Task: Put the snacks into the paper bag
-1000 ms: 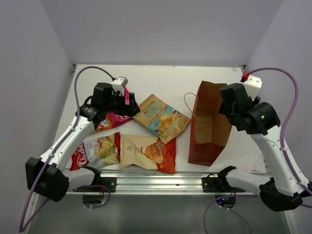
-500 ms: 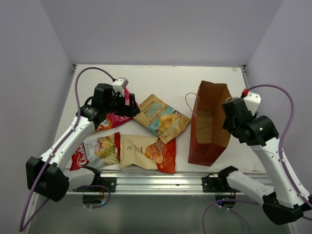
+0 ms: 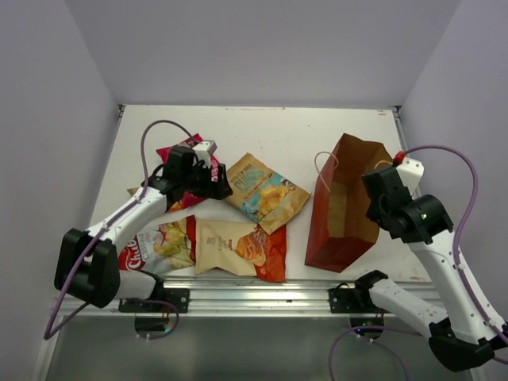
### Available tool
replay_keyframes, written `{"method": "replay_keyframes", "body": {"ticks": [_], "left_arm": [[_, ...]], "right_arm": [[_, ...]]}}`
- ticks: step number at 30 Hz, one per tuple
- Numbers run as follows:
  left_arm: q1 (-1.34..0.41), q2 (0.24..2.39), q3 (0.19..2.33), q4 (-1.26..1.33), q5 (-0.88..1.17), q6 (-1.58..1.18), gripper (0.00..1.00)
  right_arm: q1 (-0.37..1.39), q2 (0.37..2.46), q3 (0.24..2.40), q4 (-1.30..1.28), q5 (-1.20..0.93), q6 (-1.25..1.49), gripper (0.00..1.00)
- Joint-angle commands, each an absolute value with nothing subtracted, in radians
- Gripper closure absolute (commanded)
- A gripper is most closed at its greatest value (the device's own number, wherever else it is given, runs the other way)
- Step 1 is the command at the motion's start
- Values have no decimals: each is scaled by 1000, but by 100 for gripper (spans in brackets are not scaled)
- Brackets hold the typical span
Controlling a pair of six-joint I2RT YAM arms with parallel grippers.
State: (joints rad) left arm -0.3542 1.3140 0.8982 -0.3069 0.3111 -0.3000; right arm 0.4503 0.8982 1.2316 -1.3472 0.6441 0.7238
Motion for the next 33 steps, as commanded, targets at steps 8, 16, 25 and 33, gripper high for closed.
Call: {"method": "replay_keyframes", "body": {"ticks": [8, 16, 25, 33], "left_arm": [[-402, 1468, 743, -26, 259, -373, 11], [-414, 1546, 718, 136, 236, -443, 11], [-428, 1624, 721, 258, 206, -549, 11], [-443, 1675, 749, 351, 172, -655, 14]], "right_arm": [[446, 939, 1305, -1554, 660, 686, 100], [446, 950, 1318, -1522, 621, 654, 100], [446, 966, 1333, -1520, 611, 618, 100], [446, 968, 1324, -1517, 597, 595, 100]]}}
